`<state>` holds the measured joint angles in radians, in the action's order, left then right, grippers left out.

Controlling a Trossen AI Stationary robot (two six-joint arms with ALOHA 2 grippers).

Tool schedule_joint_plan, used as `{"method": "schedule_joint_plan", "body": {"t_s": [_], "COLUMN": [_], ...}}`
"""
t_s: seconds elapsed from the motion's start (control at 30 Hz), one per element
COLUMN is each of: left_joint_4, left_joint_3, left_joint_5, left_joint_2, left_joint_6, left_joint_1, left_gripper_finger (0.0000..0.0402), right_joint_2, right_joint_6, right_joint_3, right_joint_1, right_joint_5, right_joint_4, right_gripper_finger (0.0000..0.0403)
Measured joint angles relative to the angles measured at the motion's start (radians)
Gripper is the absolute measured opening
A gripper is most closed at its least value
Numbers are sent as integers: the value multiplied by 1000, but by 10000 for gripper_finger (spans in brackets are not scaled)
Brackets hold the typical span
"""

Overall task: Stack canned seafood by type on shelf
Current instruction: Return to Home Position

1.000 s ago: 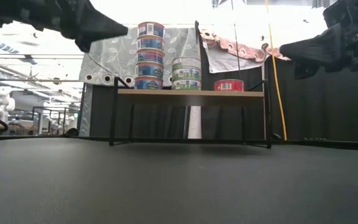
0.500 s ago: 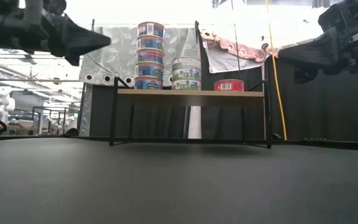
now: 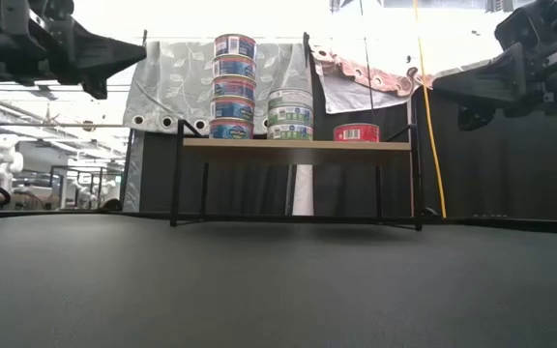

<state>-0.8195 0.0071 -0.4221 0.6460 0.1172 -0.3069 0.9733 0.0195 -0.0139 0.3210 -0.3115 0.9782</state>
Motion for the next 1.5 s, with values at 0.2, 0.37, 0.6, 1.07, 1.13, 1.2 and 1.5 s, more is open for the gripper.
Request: {"method": "schedule_joint_plan", "body": {"t_s": [0.2, 0.37, 0.6, 1.07, 1.13, 1.2, 1.5], "left_joint_4": [106, 209, 318, 429, 457, 494, 630], "left_joint_3": [0, -1, -1, -2, -2, -2, -2], "left_joint_5": [0, 0, 0, 4, 5, 5, 4], "left_joint_2": [-134, -239, -361, -457, -471, -486, -560], "left_joint_6": [29, 41, 46, 20, 19, 1, -29], "left_joint_1": [0, 0, 0, 0, 0, 0, 0], "left_gripper_finger": [5, 5, 5, 5, 5, 5, 5], "right_joint_2": [-10, -86, -255, -585, -624, -661, -806], "right_joint_6": [25, 29, 52, 76, 76, 76, 99], "right_joint_3": [0, 0, 0, 0, 0, 0, 0], "right_joint_1": [0, -3, -56, -220, -236, -248, -264], "right_joint_5": [0, 27, 99, 286, 293, 324, 373], "right_joint_4": [-3, -62, -225, -561, -596, -631, -800], "right_gripper_finger": [0, 0, 0, 0, 0, 0, 0]}}
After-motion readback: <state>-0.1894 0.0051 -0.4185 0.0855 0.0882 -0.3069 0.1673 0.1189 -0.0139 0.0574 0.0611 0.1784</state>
